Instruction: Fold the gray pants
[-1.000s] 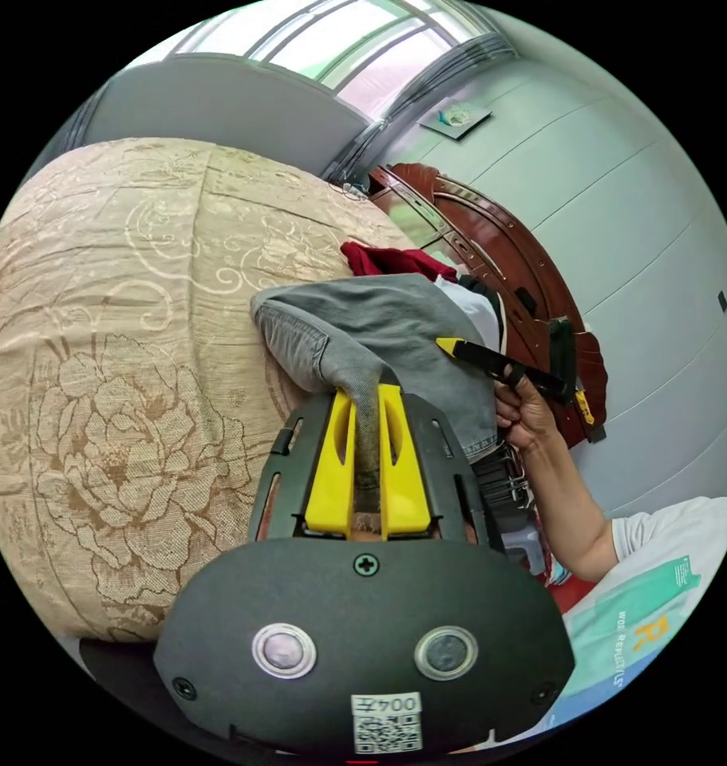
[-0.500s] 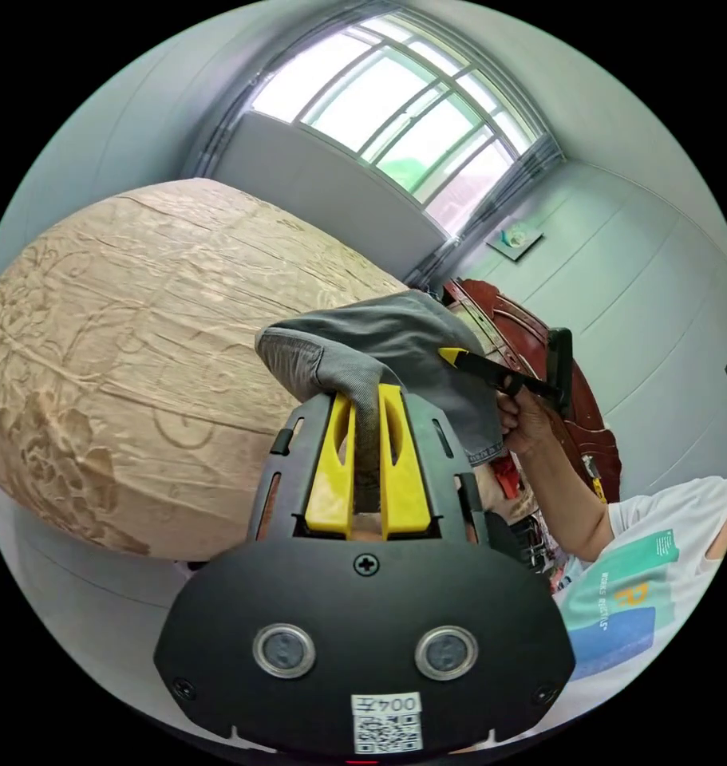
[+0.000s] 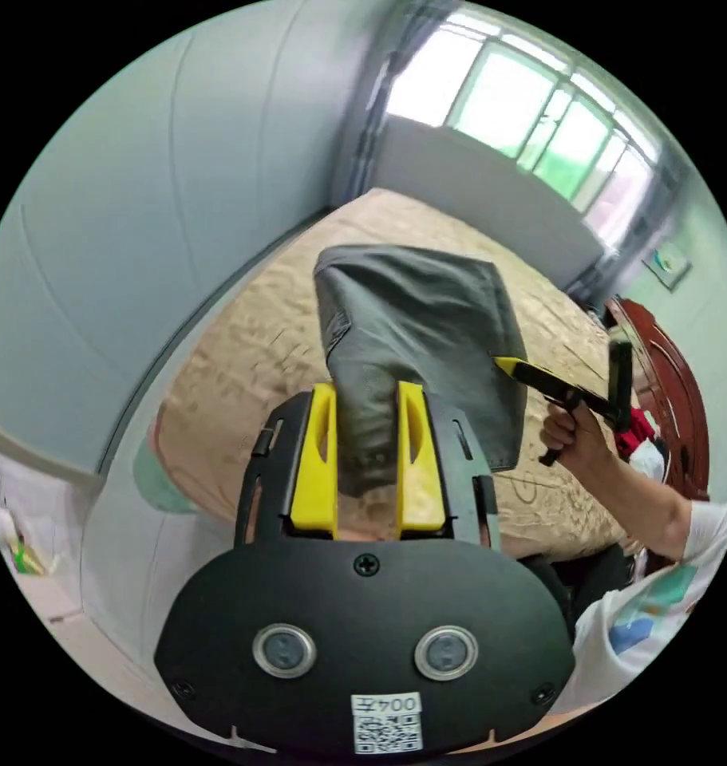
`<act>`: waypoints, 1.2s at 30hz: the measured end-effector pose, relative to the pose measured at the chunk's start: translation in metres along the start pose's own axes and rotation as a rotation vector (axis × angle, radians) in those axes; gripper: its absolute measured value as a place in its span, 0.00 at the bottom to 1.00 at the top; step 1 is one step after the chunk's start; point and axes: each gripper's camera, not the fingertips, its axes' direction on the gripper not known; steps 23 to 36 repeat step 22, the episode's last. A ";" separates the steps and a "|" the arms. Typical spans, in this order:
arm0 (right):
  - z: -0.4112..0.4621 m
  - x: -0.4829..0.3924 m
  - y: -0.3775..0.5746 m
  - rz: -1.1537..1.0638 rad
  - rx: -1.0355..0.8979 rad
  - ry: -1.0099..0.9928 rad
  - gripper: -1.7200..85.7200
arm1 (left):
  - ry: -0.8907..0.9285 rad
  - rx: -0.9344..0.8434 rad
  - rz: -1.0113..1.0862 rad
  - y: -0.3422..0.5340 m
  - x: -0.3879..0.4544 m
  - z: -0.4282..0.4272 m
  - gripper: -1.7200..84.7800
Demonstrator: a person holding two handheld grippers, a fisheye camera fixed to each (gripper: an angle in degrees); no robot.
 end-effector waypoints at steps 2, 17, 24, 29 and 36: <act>-0.012 0.008 0.024 -0.026 0.014 -0.017 0.10 | -0.017 -0.030 -0.116 0.022 -0.032 0.016 0.17; -0.336 0.151 0.336 0.178 0.275 0.118 0.02 | 0.516 0.368 0.120 0.165 0.198 0.016 0.03; -0.441 0.190 0.513 0.363 0.314 0.349 0.01 | 0.707 0.217 0.243 0.216 0.373 0.072 0.03; -0.441 0.190 0.513 0.363 0.314 0.349 0.01 | 0.707 0.217 0.243 0.216 0.373 0.072 0.03; -0.441 0.190 0.513 0.363 0.314 0.349 0.01 | 0.707 0.217 0.243 0.216 0.373 0.072 0.03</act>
